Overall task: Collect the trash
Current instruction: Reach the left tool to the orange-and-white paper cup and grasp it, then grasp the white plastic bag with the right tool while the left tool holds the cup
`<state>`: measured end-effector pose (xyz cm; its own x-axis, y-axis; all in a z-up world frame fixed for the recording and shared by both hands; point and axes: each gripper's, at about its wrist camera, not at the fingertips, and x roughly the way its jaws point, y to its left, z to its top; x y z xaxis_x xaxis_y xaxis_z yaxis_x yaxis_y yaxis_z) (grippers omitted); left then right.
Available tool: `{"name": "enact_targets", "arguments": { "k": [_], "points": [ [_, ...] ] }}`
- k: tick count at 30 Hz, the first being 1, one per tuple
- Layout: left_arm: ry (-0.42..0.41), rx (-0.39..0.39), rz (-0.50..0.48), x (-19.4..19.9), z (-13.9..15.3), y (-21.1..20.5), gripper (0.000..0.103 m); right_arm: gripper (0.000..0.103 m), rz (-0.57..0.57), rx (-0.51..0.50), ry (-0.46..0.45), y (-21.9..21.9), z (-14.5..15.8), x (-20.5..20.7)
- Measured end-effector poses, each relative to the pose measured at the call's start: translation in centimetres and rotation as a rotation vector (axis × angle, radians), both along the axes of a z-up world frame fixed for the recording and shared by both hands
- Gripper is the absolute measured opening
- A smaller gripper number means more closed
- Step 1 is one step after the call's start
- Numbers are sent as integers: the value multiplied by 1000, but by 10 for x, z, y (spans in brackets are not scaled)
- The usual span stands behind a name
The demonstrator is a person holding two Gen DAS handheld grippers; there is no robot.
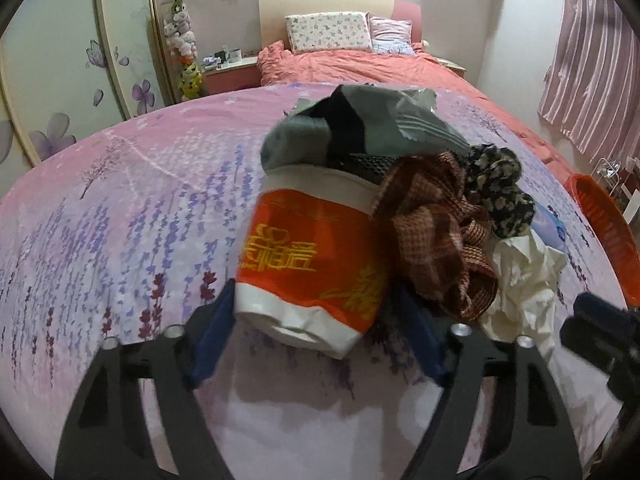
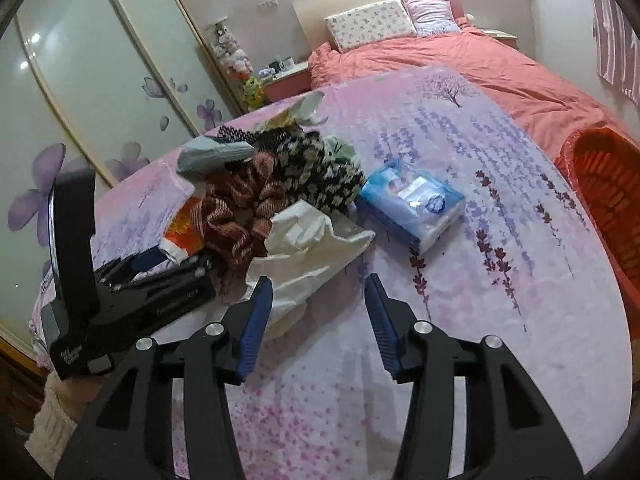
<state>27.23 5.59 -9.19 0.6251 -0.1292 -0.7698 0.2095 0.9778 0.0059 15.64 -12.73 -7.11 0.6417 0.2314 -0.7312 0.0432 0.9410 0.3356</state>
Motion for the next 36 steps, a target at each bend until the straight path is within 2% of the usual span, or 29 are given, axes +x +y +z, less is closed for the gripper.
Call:
{"name": "enact_targets", "arguments": {
  "k": [4,9,14,15,16,18,23,29,32,36],
  "points": [
    [3,6,52,3,0,16,70,49,9,8,16,8,-5,4],
    [10,21,144,1,2,56,70,57,16,6,17,22,-5,16],
    [15,20,176,2,3,76,71,60,-22,-37,56,33,-13,30],
    [18,20,175,2,3,77,71,59,-28,-48,62,34,-16,33],
    [18,20,171,3,2,78,71,52,-29,-60,67,35,-19,36],
    [15,23,161,3,3,79,74,45,-24,-89,56,35,-20,39],
    [-16,55,136,7,7,75,80,44,-33,-70,68,29,-20,36],
    [-13,78,135,20,6,73,81,43,-34,-63,69,33,-19,30],
    [14,46,142,26,2,78,76,36,-27,-55,67,31,-18,27],
    [1,10,159,25,4,87,75,31,-22,-53,42,28,-9,17]
  ]
}}
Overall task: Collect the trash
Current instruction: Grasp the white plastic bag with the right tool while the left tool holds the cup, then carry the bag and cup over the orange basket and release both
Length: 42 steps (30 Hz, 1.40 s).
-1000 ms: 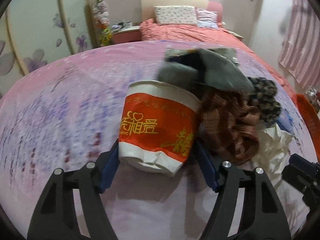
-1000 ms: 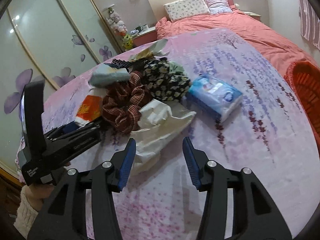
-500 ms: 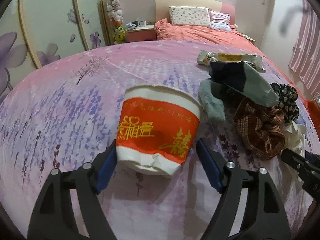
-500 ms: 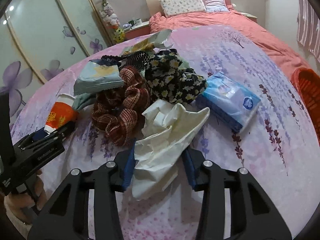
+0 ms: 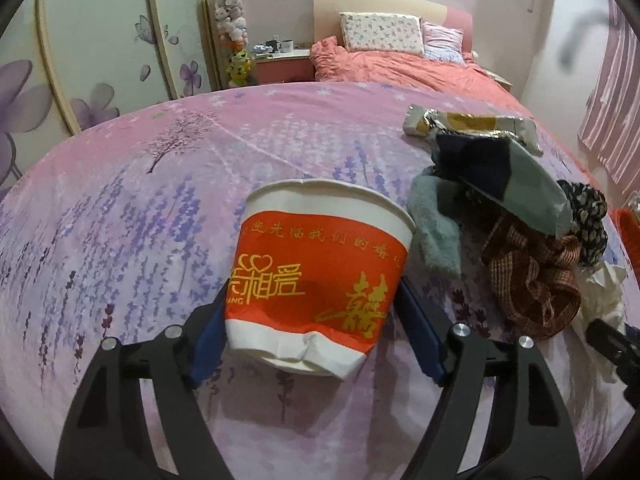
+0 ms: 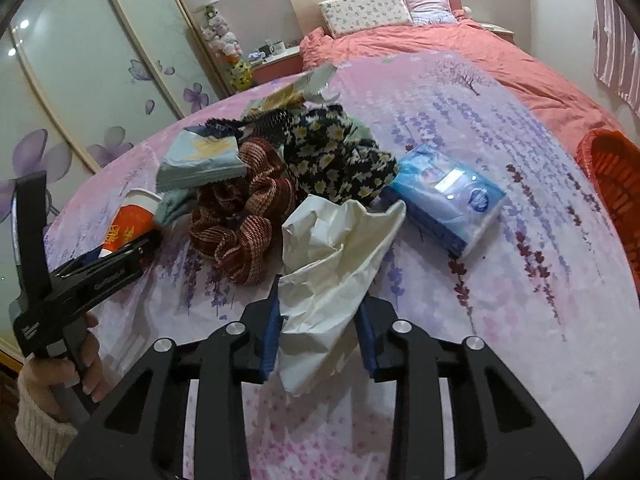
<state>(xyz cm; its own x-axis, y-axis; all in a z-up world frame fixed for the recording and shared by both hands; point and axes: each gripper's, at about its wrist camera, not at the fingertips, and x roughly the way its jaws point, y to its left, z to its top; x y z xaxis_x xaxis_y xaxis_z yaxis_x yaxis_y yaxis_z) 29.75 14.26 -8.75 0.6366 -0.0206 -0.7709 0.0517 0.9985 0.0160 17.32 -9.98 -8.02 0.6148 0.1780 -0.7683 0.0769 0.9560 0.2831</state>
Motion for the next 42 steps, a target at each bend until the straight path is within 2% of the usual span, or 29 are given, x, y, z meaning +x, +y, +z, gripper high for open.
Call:
{"name": "enact_targets", "arguments": {
  "k": [5,11,18,22,26,30,42],
  "points": [
    [-35,0,2,-14,8,3,75,26,10,-24,-37,-2,13,-12],
    [-73,-1,8,-32,25,3,75,25,6,-33,-82,-10,27,-27],
    [-132,-26,-22,-55,58,-14,75,25,-39,-45,-169,-31,52,-45],
    [-168,-43,-59,-66,76,-37,75,25,-77,-63,-239,-45,68,-59],
    [-196,-71,-108,-77,92,-62,75,25,-124,-123,-316,-62,82,-73],
    [-214,-103,-170,-85,104,-94,76,25,-187,-156,-358,-83,89,-83],
    [-194,-195,-390,-94,110,-218,76,25,-382,-194,-370,-161,84,-100]
  ]
}}
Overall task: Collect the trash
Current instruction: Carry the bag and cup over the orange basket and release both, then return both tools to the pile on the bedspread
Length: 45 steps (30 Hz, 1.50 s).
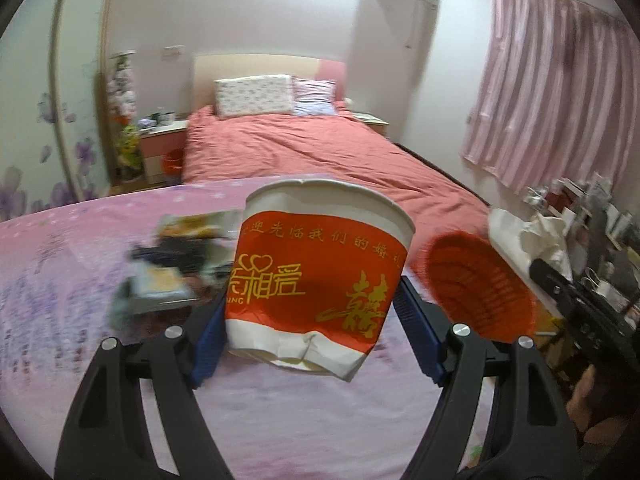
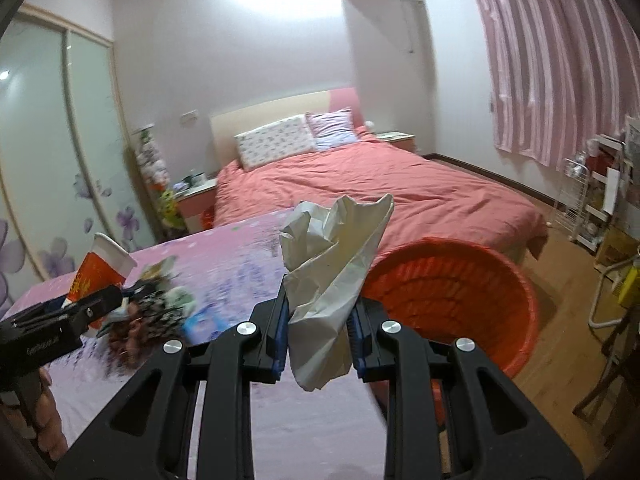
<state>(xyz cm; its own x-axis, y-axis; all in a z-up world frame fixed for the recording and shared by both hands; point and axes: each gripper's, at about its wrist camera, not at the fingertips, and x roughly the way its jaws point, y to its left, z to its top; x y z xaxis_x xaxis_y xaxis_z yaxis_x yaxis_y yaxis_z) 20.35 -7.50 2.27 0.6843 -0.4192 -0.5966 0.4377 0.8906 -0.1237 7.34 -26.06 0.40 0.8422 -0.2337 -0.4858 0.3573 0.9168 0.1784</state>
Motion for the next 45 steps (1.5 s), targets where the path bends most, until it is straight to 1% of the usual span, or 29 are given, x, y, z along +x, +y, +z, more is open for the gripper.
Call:
{"name": "enact_targets", "arguments": {
  "k": [8,16,21,23,25,26,27,29,31,34,38,42,45],
  "points": [
    [47,0,-151,2,-18,-90,76,25,-73,38,-1,-42,-10,-4],
    [68,32,-269,6,-40,-167,76,25,-113,104,7,-87,-29,-1],
    [81,56,-321,11,-57,-211,76,25,-124,137,7,-105,-39,3],
    [87,82,-333,14,-67,-228,77,27,-122,159,10,-112,-44,5],
    [100,107,-333,21,-77,-234,77,29,-120,183,18,-118,-49,10],
    [106,116,-330,24,-81,-235,79,34,-122,183,24,-120,-52,11],
    [110,128,-321,27,-87,-236,84,37,-123,180,29,-120,-54,12],
    [112,141,-302,31,-91,-232,88,49,-121,174,41,-123,-58,14],
    [121,152,-283,35,-97,-226,88,53,-123,173,51,-124,-61,15],
    [135,163,-254,40,-101,-216,89,53,-129,180,67,-121,-64,13],
    [131,180,-217,41,-100,-194,89,53,-128,177,91,-119,-64,13],
    [114,197,-171,37,-97,-166,89,53,-106,159,100,-101,-56,12],
    [119,194,-134,37,-94,-143,89,53,-80,152,108,-90,-50,18]
  ]
}}
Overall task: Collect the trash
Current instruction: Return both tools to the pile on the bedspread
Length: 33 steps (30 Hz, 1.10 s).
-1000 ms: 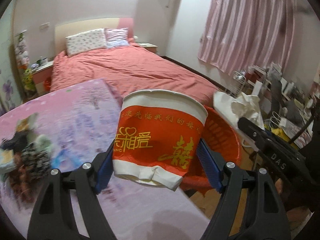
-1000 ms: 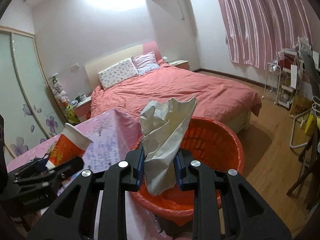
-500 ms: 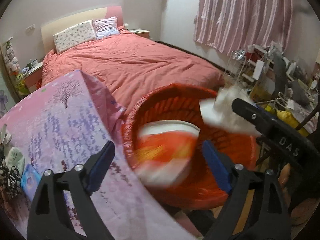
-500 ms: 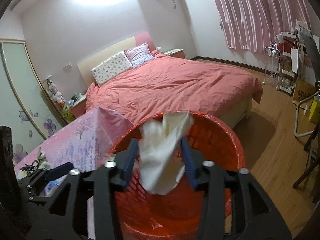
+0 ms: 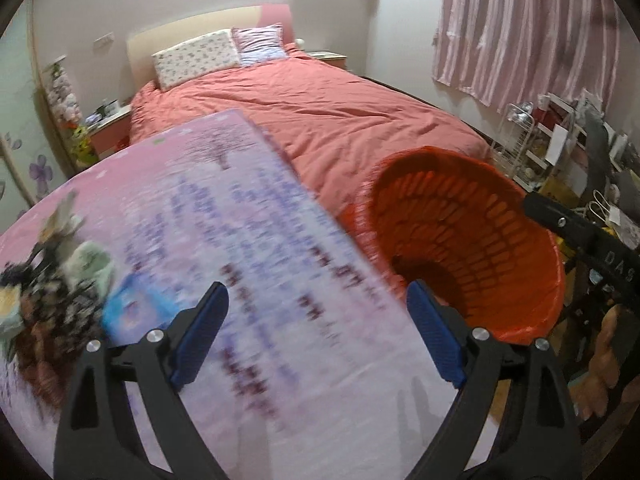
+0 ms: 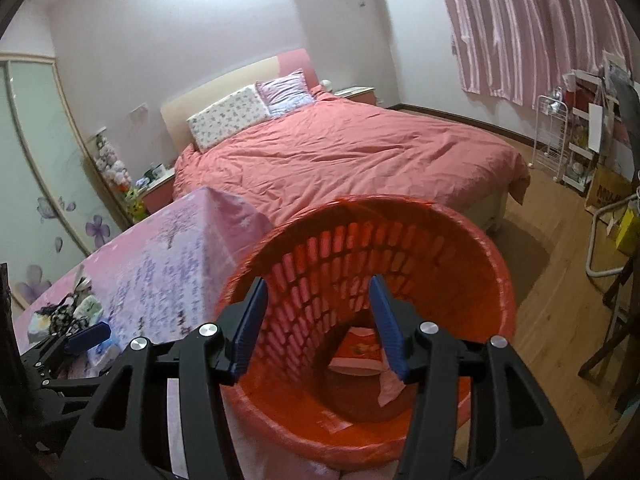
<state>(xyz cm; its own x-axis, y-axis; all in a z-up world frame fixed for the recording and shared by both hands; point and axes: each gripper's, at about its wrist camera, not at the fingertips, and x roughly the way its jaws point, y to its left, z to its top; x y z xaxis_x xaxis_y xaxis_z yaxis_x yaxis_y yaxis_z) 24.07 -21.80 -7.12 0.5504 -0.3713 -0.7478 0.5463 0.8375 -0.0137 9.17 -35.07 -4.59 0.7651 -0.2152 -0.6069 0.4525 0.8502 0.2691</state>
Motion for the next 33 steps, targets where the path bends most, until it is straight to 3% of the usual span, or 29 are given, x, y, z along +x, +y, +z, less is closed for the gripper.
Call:
{"name": "enact_targets", "arguments": {
  "k": [4,14,21,26,33],
  "points": [
    [-5,-9,60,-3,6,43,89,54,64,-9,13,27,5,9],
    [-63,-14,268,-14,24,172,89,68,314,-16,69,126,1,50],
    [-27,-38,412,-7,18,250,89,71,448,7,167,184,-20,92],
    [9,-67,446,2,7,273,88,71,480,-36,230,202,-33,114],
    [63,-80,454,30,-7,273,70,67,494,-98,261,216,-35,131]
  ]
}}
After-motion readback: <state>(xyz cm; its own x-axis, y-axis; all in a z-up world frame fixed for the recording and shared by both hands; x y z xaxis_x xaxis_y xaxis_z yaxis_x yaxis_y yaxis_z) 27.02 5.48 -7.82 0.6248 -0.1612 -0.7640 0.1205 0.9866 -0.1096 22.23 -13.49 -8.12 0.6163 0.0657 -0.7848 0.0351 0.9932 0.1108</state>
